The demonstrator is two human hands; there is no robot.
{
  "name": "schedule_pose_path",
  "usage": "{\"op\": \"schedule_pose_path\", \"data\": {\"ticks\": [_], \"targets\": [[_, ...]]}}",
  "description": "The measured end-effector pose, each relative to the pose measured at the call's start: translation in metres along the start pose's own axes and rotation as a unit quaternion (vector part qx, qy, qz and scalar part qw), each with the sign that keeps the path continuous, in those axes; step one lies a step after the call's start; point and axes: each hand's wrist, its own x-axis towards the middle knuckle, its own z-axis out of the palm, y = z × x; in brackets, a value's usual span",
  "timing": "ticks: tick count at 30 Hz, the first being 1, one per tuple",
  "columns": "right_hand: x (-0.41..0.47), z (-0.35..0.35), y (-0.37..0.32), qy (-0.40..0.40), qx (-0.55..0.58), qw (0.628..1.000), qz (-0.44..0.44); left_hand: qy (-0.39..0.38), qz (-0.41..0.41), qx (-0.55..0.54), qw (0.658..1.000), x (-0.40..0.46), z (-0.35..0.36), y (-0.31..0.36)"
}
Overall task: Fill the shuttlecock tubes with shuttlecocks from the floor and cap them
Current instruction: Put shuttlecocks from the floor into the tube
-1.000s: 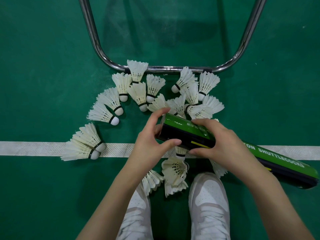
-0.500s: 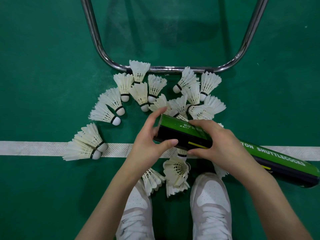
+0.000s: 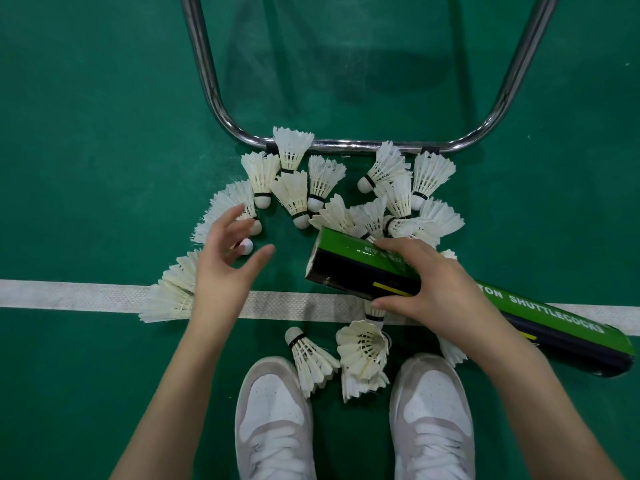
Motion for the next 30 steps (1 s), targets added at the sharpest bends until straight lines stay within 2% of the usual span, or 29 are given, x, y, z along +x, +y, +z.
{"op": "schedule_pose_path", "data": {"ticks": [3,6,12,23,30], "targets": [[0.0,0.002,0.0,0.0,-0.006,1.0,-0.003,0.094,0.003,0.032,0.995,0.012,-0.01,-0.011],[0.0,0.003,0.0,-0.001,-0.013,1.0,-0.004,0.139,0.007,0.069,0.988,0.021,-0.017,-0.02],[0.002,0.004,0.001,-0.002,-0.019,1.0,-0.004,0.108,-0.012,0.119,0.987,0.027,-0.017,-0.026],[0.001,0.005,0.002,-0.003,-0.014,1.0,0.001,0.087,-0.017,0.127,0.988,0.018,-0.005,-0.021],[0.001,0.005,0.004,-0.004,-0.01,1.0,-0.001,0.084,-0.004,0.05,0.995,0.008,0.001,-0.006]]}}
